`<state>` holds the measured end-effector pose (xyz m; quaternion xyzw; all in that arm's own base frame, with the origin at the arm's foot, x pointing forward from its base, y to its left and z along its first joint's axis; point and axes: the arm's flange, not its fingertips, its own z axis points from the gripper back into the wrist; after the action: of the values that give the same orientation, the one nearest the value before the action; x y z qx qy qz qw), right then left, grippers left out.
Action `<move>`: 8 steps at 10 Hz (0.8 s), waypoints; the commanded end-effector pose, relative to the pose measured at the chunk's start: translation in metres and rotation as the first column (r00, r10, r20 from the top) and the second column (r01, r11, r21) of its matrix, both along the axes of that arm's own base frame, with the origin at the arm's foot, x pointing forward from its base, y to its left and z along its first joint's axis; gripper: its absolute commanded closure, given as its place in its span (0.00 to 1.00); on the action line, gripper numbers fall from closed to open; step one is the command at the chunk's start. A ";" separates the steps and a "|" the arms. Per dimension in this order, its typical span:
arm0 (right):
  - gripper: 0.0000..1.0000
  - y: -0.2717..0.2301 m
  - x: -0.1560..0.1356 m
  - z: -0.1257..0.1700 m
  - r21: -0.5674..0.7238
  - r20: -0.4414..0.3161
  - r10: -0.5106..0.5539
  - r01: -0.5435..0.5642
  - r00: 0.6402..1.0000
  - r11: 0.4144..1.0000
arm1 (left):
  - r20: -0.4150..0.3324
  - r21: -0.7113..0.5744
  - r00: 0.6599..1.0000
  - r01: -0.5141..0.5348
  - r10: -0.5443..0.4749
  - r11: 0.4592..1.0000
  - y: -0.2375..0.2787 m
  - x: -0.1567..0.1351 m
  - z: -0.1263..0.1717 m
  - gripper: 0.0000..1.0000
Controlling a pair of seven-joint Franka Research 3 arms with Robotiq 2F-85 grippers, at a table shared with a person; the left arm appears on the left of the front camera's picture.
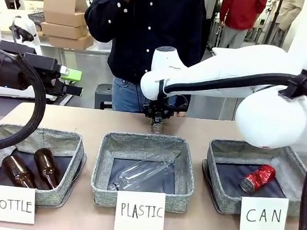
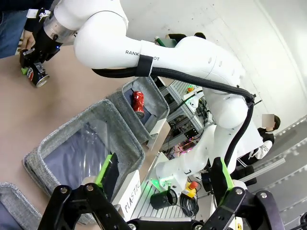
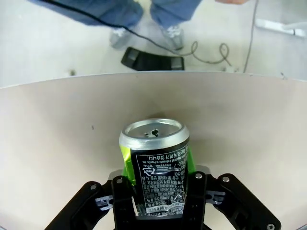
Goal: Sort the can waste into the basket.
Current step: Pick up the can waste from the table and place it in the right Fabric basket.
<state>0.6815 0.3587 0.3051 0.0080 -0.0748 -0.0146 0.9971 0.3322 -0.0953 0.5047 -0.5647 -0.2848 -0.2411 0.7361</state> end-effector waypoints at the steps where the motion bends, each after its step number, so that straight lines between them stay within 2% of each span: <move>1: 1.00 -0.020 -0.008 0.023 0.023 -0.007 -0.018 0.018 1.000 1.000 | 0.011 -0.014 1.000 -0.009 0.009 1.000 -0.001 -0.001 0.002 0.00; 2: 1.00 -0.050 -0.023 0.053 0.062 -0.014 0.014 -0.013 1.000 0.998 | 0.011 -0.014 1.000 -0.009 0.009 1.000 -0.001 -0.001 0.002 0.00; 3: 1.00 -0.100 -0.046 0.088 0.071 -0.067 0.102 -0.097 0.993 0.993 | 0.011 -0.014 1.000 -0.009 0.009 1.000 -0.001 -0.001 0.002 0.00; 5: 1.00 -0.191 -0.103 0.127 0.074 -0.168 0.163 -0.152 0.972 0.986 | 0.011 -0.014 1.000 -0.009 0.009 1.000 -0.001 -0.001 0.002 0.00; 7: 1.00 -0.260 -0.175 0.153 0.197 -0.105 0.160 -0.137 0.982 0.971 | 0.011 -0.014 1.000 -0.009 0.009 1.000 -0.001 -0.001 0.002 0.00; 8: 1.00 -0.281 -0.220 0.162 0.224 -0.081 0.136 -0.115 0.987 0.968 | 0.011 -0.014 1.000 -0.009 0.009 1.000 -0.001 -0.001 0.002 0.00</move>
<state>0.5119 0.0922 0.4683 0.0843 -0.0031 0.0437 0.9955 0.3319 -0.0954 0.5056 -0.5642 -0.2857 -0.2420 0.7359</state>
